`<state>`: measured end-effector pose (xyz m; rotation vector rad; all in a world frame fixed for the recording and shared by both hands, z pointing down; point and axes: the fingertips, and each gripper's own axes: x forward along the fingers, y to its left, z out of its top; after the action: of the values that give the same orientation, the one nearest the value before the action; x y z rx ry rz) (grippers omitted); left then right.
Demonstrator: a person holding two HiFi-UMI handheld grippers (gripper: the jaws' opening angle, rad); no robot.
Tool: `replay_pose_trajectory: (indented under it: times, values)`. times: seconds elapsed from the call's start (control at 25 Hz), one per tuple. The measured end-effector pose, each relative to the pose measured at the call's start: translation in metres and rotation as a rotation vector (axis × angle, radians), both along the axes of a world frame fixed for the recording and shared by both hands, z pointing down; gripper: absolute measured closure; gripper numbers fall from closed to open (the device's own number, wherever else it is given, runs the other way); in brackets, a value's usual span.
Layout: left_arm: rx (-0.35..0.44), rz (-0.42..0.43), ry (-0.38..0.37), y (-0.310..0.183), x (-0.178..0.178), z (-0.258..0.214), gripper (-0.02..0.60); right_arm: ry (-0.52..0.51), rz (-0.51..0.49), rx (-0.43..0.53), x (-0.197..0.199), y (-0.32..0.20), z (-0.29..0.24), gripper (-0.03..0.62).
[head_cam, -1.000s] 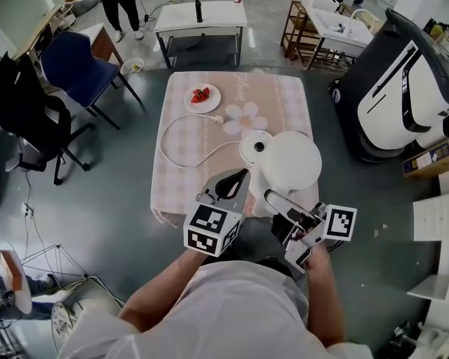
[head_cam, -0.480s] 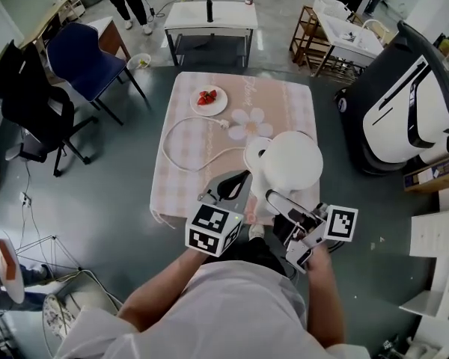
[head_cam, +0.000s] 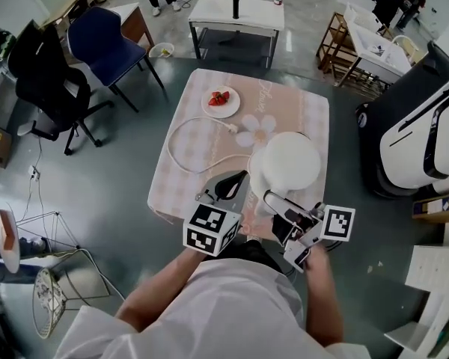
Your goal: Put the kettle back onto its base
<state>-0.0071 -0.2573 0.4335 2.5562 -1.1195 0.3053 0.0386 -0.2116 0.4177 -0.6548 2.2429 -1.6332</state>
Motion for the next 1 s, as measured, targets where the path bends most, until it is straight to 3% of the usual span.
replay_pose_trajectory:
  times: [0.4,1.0]
  values:
    - [0.0,-0.065,-0.02,-0.027,-0.001,0.003,0.575,0.004,-0.076,-0.007,0.003,-0.033,0.016,0.396]
    - [0.009,-0.087,-0.03,-0.04,-0.004,0.003,0.575,-0.014,-0.078,0.006,0.009,-0.056,0.032,0.395]
